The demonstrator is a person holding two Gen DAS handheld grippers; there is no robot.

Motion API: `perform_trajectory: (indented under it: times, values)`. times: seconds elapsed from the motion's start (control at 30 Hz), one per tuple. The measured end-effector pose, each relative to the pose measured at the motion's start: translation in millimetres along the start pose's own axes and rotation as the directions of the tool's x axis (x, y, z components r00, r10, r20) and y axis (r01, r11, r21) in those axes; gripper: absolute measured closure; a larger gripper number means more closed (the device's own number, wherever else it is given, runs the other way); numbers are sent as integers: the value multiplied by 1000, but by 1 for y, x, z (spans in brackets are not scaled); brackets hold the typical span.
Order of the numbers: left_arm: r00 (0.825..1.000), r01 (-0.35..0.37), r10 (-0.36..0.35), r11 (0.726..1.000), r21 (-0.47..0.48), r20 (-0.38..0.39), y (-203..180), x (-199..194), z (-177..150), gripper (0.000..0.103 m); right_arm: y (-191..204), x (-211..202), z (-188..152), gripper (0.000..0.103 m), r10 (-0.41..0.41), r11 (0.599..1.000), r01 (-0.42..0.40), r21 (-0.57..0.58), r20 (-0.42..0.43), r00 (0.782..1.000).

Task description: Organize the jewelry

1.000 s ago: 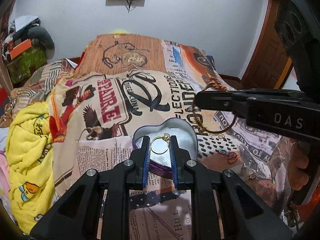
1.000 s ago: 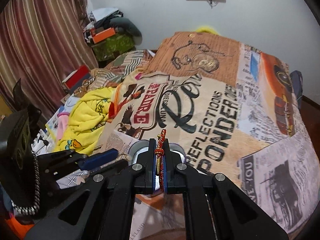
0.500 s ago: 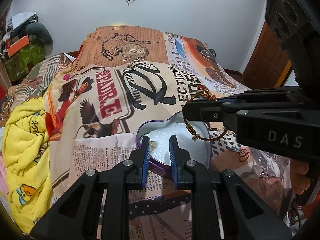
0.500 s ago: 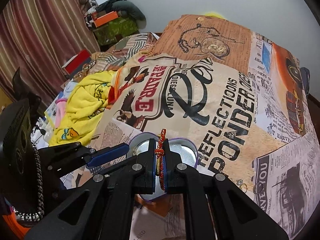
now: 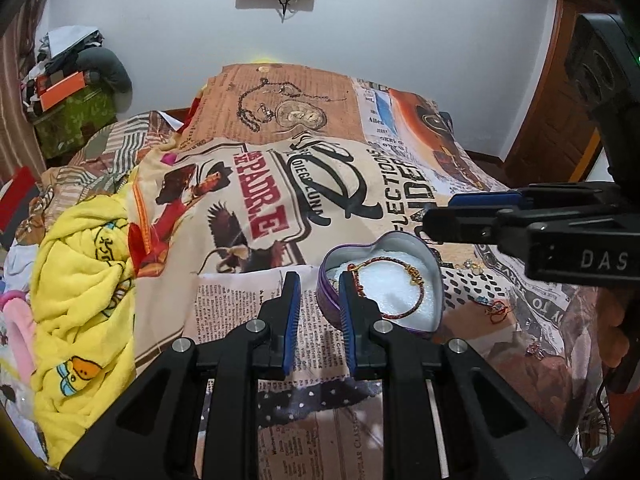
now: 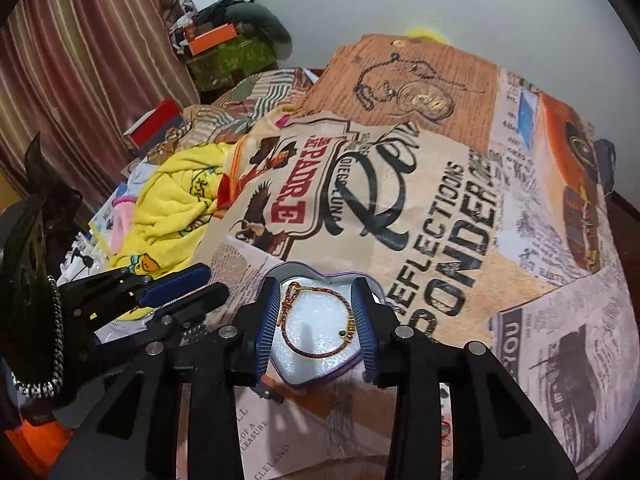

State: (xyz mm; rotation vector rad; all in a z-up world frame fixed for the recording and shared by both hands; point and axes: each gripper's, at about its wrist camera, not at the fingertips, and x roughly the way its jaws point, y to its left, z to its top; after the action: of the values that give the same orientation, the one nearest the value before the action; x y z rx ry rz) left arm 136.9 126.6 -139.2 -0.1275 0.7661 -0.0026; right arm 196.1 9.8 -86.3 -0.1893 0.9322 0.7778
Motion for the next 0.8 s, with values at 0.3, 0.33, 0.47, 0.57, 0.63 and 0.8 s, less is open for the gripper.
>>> perform_trajectory:
  times: [0.3, 0.33, 0.47, 0.57, 0.63, 0.8]
  values:
    - [999, -8, 5, 998, 69, 51, -32, -26, 7, 69, -14, -40, -19, 70, -91, 996, 91, 9, 71, 993]
    - [999, -9, 5, 997, 77, 54, -37, -28, 8, 68, -17, -44, -21, 70, -98, 995, 97, 14, 76, 992]
    - [998, -5, -2, 995, 102, 67, -58, -38, 8, 55, -29, -63, -39, 70, -137, 990, 134, 36, 96, 986]
    - [998, -4, -5, 992, 128, 69, -75, -43, 7, 52, -39, -75, -52, 69, -158, 987, 154, 54, 101, 982]
    - [998, 3, -12, 990, 144, 61, -88, -44, 5, 51, -45, -81, -62, 69, -170, 984, 164, 69, 100, 980]
    - [999, 31, -36, 985, 169, 27, -113, -40, -3, 49, -66, -97, -88, 69, -194, 976, 183, 118, 95, 976]
